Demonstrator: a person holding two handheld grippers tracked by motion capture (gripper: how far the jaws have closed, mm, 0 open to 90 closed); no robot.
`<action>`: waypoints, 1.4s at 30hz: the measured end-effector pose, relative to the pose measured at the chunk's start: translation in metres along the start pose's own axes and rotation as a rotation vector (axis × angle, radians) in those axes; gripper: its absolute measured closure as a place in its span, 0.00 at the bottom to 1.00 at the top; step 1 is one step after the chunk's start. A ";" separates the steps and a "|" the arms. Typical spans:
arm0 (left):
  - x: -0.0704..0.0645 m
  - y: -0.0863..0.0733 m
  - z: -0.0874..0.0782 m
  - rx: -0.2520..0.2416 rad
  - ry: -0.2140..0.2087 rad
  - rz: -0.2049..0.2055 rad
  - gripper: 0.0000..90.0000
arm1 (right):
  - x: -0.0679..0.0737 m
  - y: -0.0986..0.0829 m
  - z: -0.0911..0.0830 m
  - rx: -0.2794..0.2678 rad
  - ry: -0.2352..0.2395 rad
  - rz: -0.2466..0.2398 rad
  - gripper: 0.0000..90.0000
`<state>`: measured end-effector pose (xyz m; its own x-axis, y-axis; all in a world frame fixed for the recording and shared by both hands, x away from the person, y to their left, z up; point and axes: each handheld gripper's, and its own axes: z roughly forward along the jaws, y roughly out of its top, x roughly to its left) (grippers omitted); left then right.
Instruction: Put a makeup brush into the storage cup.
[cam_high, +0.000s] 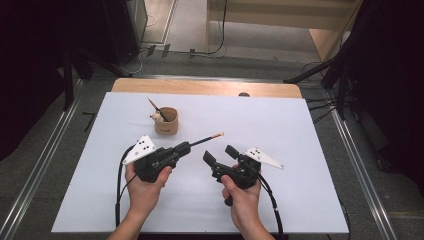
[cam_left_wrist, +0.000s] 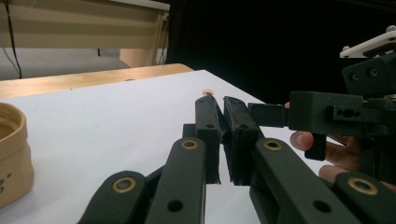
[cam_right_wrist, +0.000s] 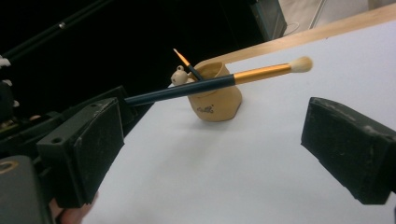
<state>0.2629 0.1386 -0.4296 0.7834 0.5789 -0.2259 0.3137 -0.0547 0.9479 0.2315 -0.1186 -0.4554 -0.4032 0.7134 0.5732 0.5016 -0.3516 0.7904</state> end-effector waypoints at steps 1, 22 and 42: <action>-0.001 -0.001 0.001 -0.003 -0.001 -0.002 0.96 | -0.001 -0.001 0.001 0.005 0.002 0.022 0.07; -0.013 -0.013 0.013 -0.026 -0.008 0.024 0.96 | -0.020 -0.002 0.005 -0.021 0.047 0.317 0.20; -0.028 -0.022 0.023 -0.003 -0.048 0.071 0.96 | -0.045 0.001 0.000 -0.032 0.066 0.502 0.47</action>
<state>0.2461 0.1046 -0.4494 0.8288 0.5337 -0.1682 0.2547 -0.0922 0.9626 0.2507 -0.1510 -0.4805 -0.1665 0.4122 0.8957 0.6227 -0.6604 0.4197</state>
